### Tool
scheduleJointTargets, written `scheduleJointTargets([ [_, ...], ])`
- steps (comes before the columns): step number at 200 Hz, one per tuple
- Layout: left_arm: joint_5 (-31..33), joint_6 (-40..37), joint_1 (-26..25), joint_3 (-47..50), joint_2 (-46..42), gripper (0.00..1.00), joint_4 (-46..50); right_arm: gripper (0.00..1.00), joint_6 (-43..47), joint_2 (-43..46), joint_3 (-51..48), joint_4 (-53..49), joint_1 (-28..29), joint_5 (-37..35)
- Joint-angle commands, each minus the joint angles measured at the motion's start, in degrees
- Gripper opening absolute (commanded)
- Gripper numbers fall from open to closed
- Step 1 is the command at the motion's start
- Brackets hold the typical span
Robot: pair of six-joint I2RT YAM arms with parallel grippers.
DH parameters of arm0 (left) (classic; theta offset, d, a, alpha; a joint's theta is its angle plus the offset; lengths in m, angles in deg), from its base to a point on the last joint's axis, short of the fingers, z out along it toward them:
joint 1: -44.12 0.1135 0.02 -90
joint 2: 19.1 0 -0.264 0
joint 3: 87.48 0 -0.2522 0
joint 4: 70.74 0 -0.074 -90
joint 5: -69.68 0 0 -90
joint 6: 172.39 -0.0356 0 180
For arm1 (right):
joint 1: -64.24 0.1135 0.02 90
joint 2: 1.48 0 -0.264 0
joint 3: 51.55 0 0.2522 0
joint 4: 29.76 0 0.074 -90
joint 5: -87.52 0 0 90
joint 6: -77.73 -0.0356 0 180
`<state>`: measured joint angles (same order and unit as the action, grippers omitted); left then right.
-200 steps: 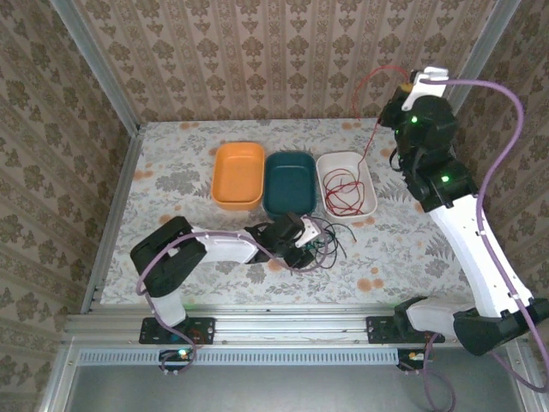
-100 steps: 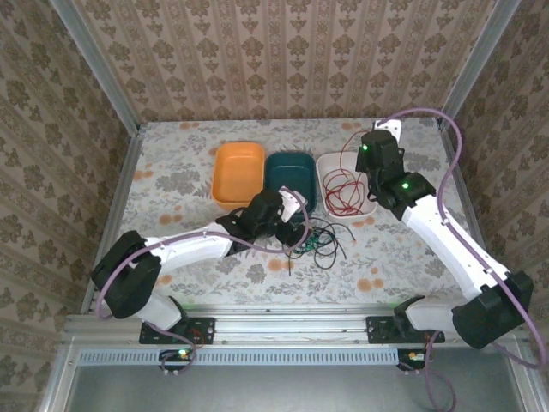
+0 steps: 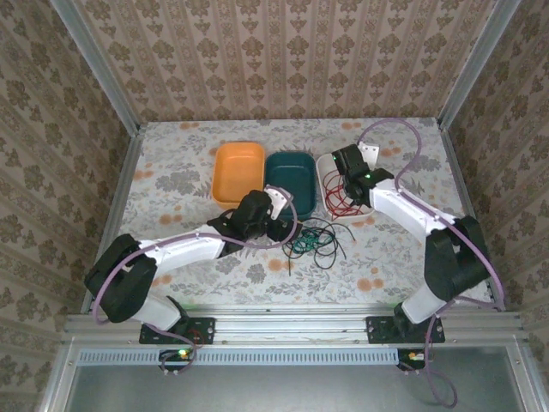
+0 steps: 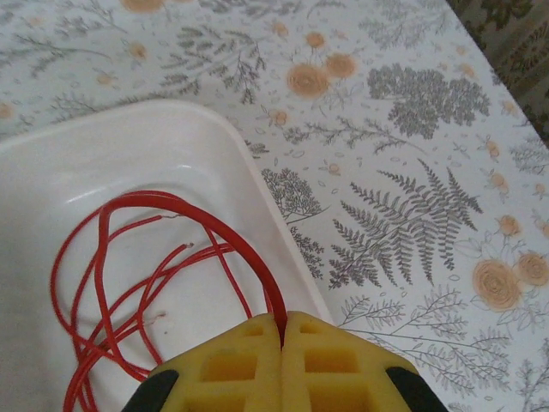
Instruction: Untangle the cables
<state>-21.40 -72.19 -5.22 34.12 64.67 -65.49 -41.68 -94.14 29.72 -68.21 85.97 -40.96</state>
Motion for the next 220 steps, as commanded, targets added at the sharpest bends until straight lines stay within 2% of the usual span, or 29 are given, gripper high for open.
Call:
scheduleJointTargets([
  [1,-0.31,2.17,0.5,1.04,-1.99,0.96,-1.24,0.0,-6.33,-2.66,4.11,-1.33,-2.3,-3.97],
  [29,-0.66,2.72,0.61,1.57,-2.25,0.96,-1.14,0.0,-11.65,-5.67,6.56,-3.92,-4.43,-7.81],
  [56,-1.11,2.98,0.84,1.41,-1.98,0.97,-1.07,0.0,-12.49,-8.59,9.14,-4.7,-5.82,-5.04],
  [118,-1.88,4.04,1.62,1.02,-0.6,0.97,-1.81,0.0,-9.61,-15.23,12.36,-5.79,-1.9,-3.43],
  [147,-2.43,4.13,1.88,0.57,0.49,0.97,-1.85,0.0,-9.76,-18.21,12.73,-7.26,-1.79,-0.07],
  [167,-2.83,4.13,2.05,-0.04,1.19,0.97,-1.58,0.0,-8.09,-19.78,13.56,-6.51,-2.29,5.77],
  [176,-3.0,4.14,2.1,-0.33,1.44,0.97,-1.51,0.06,-7.78,-19.95,13.79,-6.45,-2.6,8.31],
  [197,-3.14,4.13,2.28,-0.77,1.66,0.97,-1.44,0.33,-7.28,-16.72,11.6,-2.93,-3.1,12.77],
  [220,-2.96,4.31,2.54,-0.84,1.69,0.97,-1.53,0.5,-6.21,-11.02,8.39,-0.58,-3.1,14.5],
])
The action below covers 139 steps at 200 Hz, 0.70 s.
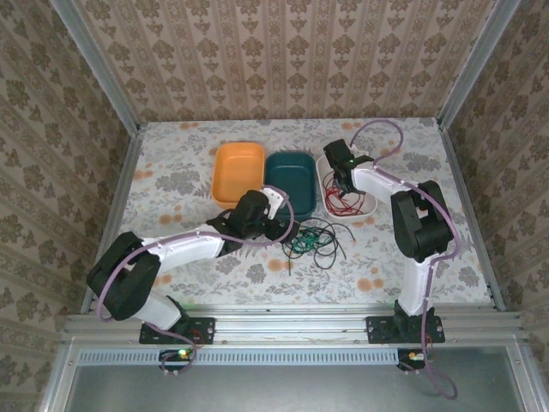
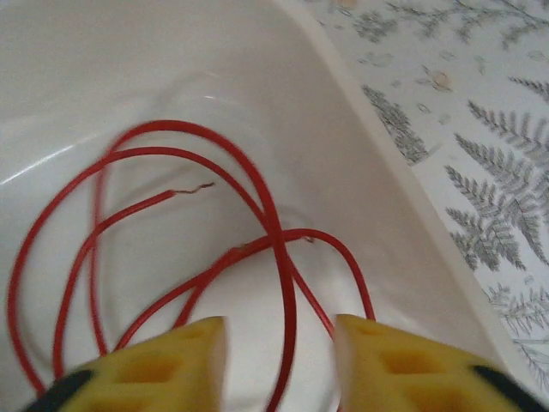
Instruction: Untangle the cables
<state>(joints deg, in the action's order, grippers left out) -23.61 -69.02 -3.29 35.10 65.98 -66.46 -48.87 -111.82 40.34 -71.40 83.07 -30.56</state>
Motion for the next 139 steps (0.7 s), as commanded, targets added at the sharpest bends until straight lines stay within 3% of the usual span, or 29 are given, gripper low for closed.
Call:
scheduleJointTargets([
  [1,-0.75,1.18,0.59,-1.85,0.41,0.97,-0.6,0.51,0.99,6.87,-2.3,2.68,-0.2,4.18],
  [29,-0.49,1.75,0.75,-1.54,0.44,0.97,-1.54,0.61,2.38,12.25,-4.48,2.33,-0.06,6.47],
  [59,0.39,2.54,0.75,-1.54,0.65,0.97,-1.56,0.59,4.19,18.55,-8.51,4.2,1.06,9.61],
  [79,0.31,2.81,0.77,-1.34,0.76,0.97,-1.82,0.58,5.3,21.64,-11.77,7.09,2.01,16.62],
  [107,0.08,2.81,0.75,-1.51,0.88,0.97,-2.05,0.56,6.15,21.0,-12.5,8.7,3.94,24.51],
  [139,0.03,2.72,0.78,-2.11,1.32,0.97,-1.95,0.51,7.1,16.65,-9.67,7.94,6.17,26.53],
])
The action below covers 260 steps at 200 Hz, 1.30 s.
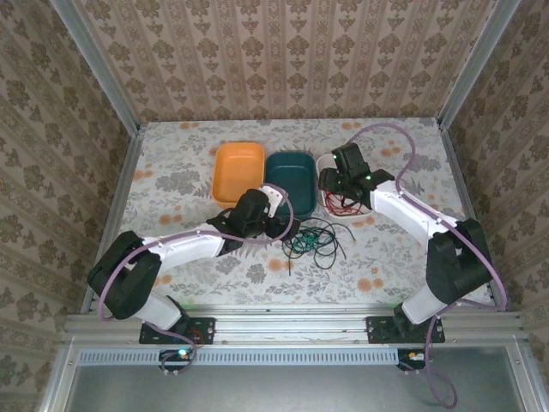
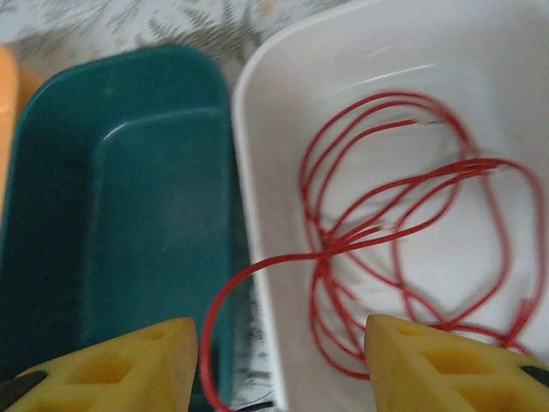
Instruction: Untangle the cables
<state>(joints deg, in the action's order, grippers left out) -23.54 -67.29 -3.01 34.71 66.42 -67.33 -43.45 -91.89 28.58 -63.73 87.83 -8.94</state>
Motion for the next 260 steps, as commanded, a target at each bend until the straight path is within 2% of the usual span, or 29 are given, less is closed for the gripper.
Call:
scheduleJointTargets([
  [1,-0.03,1.04,0.48,-1.73,0.88,0.97,-1.08,0.51,1.71,-3.41,2.18,0.26,1.43,4.94],
  [50,-0.05,1.34,0.47,-0.97,0.29,0.97,-1.16,0.29,2.31,-9.45,5.17,-1.51,2.08,5.38],
  [79,-0.2,1.6,0.47,-0.44,0.13,0.97,-1.02,0.2,2.53,-11.04,5.43,-1.04,2.07,4.84],
  [102,-0.03,1.78,0.46,0.17,-0.26,0.97,-1.08,0.07,2.44,-11.24,5.62,-1.41,2.07,3.71],
  [116,-0.03,1.7,0.39,0.52,-0.67,0.97,-0.98,0.02,2.61,-10.03,5.23,-1.61,2.07,2.1],
  [145,1.42,0.02,-0.46,0.69,-0.85,0.97,0.09,0.0,3.16,-7.33,3.91,-2.18,1.25,-4.11],
  [171,1.73,-1.29,-1.49,-0.04,-0.44,0.97,1.1,0.0,2.56,-7.95,3.38,-2.56,-1.38,-5.4],
  [203,2.51,-1.13,-2.34,-0.16,-0.17,0.98,0.6,0.0,1.5,-11.15,2.8,-0.18,-4.8,-3.7],
  [260,2.78,-1.97,-2.61,-0.68,-0.26,0.98,1.36,0.02,0.13,-15.92,2.68,3.29,-5.13,1.47],
])
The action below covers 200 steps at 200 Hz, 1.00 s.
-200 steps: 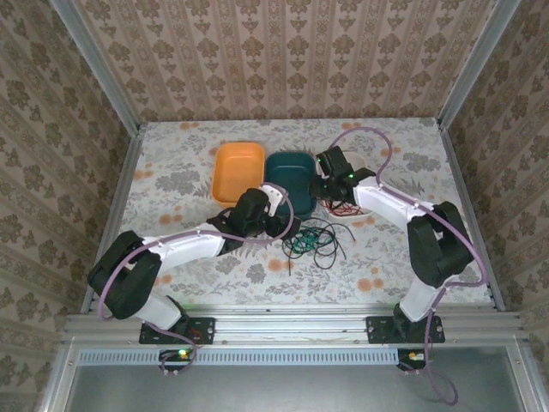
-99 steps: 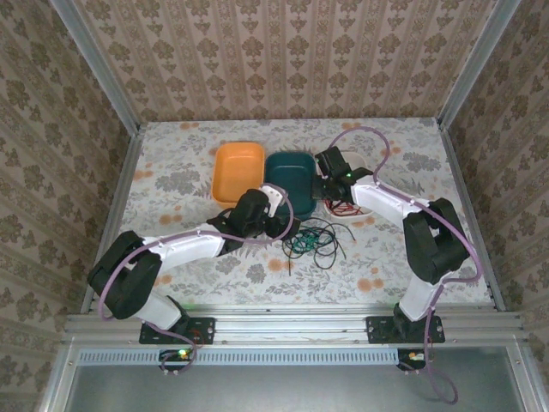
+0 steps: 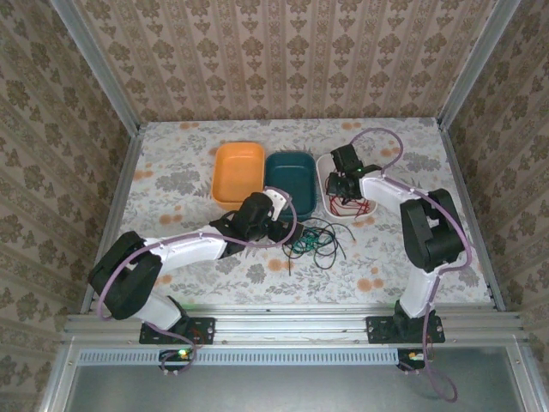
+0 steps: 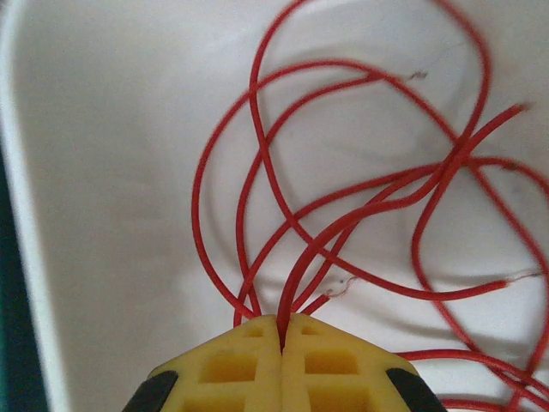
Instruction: Untangle the cables
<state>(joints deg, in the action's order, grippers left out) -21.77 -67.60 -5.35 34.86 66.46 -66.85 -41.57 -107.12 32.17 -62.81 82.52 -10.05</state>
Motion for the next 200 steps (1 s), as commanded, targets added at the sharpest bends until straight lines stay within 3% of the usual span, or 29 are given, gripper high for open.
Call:
scheduleJointTargets([
  [1,1.01,-1.68,-0.27,-0.84,-0.31,0.98,0.96,0.02,-1.78,-0.61,-0.89,2.44,0.18,2.66],
  [20,1.06,-1.87,-0.31,-1.0,-0.31,0.98,1.23,0.1,-1.4,0.1,-1.44,4.12,0.29,4.9],
  [34,1.06,-1.91,-0.34,-1.1,-0.32,0.98,1.42,0.25,-1.2,1.7,-2.11,5.27,0.26,5.18],
  [55,1.27,-1.95,-0.49,-1.1,-0.22,0.98,1.52,0.42,-1.4,4.97,-2.54,5.07,0.18,2.79],
  [77,1.29,-2.11,-0.7,-1.1,-0.32,0.98,1.43,0.51,-1.59,9.18,-3.26,4.18,0.23,-0.24],
  [118,0.57,-4.83,-1.58,-1.88,0.13,0.98,3.5,0.52,-0.62,18.32,-7.9,1.47,1.13,-0.22],
  [171,-4.41,-8.63,-2.79,-2.19,1.1,0.96,5.27,0.49,3.1,30.65,-20.72,-3.63,7.39,14.44],
  [200,-5.92,-10.24,-3.86,-3.73,3.73,0.9,6.3,0.43,2.65,32.52,-25.42,-5.52,10.22,15.89],
])
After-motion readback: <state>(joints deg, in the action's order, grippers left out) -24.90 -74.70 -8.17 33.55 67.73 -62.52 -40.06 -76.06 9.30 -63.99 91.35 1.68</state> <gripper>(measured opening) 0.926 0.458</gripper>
